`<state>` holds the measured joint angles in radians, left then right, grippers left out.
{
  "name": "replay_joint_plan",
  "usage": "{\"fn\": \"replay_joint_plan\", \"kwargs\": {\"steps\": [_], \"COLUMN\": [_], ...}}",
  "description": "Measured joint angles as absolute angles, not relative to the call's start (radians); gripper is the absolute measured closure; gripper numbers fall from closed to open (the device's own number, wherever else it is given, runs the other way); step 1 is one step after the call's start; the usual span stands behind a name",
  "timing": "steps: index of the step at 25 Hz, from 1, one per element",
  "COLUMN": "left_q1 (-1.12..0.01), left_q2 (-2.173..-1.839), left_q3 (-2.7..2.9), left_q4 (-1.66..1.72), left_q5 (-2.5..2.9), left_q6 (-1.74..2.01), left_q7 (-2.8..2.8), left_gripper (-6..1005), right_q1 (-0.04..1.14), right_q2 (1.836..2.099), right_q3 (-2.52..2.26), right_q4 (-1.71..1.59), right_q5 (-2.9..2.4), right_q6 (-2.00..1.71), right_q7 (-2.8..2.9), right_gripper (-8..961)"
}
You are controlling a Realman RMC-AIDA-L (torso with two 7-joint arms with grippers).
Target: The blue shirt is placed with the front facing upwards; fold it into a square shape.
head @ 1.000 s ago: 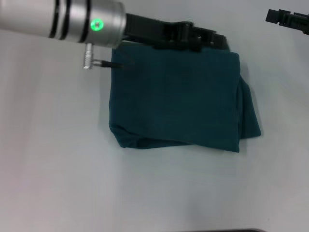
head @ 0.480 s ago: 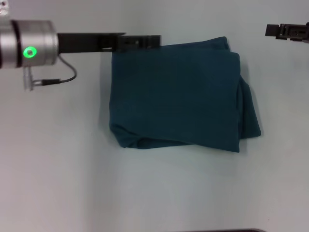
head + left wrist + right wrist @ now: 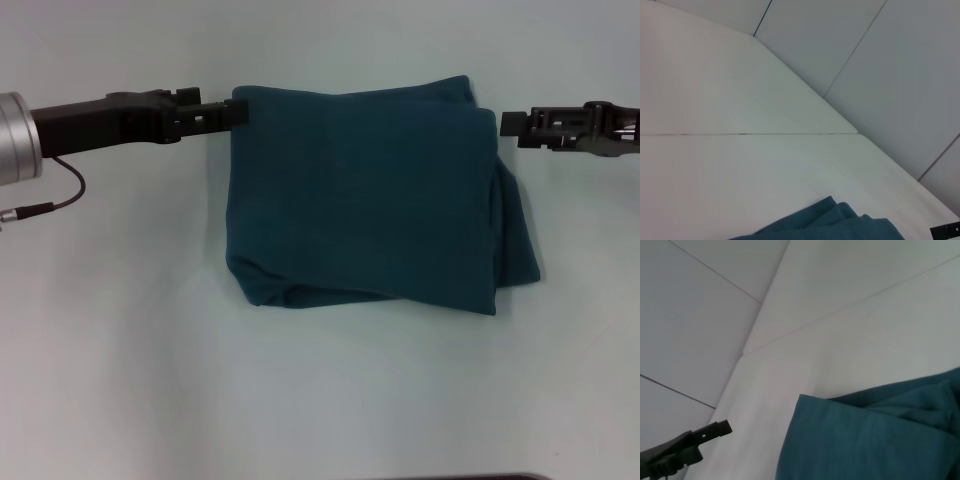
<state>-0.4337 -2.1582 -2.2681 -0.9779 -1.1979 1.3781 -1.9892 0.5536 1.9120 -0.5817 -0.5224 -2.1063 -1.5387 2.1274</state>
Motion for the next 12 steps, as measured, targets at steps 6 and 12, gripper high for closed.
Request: {"fn": "replay_joint_plan", "kwargs": {"steps": [6, 12], "left_q1": [-0.436, -0.436], "left_q2": [-2.159, -2.160], "left_q3": [-2.263, -2.261], "left_q4": [-0.974, -0.969], "left_q5": [-1.198, -1.195], "left_q6": [1.389, 1.402], "left_q7": [-1.978, -1.968], "left_gripper": [65, 65], "right_q1": [0.553, 0.546], "right_q2": [1.925, 1.931], "right_q3": [-0.584, -0.585], "right_q4": [-0.516, -0.508], "right_q5": [-2.159, -2.183], "right_q6": [-1.494, -1.447], "right_q7": [2.146, 2.141], "right_gripper": [242, 242]}}
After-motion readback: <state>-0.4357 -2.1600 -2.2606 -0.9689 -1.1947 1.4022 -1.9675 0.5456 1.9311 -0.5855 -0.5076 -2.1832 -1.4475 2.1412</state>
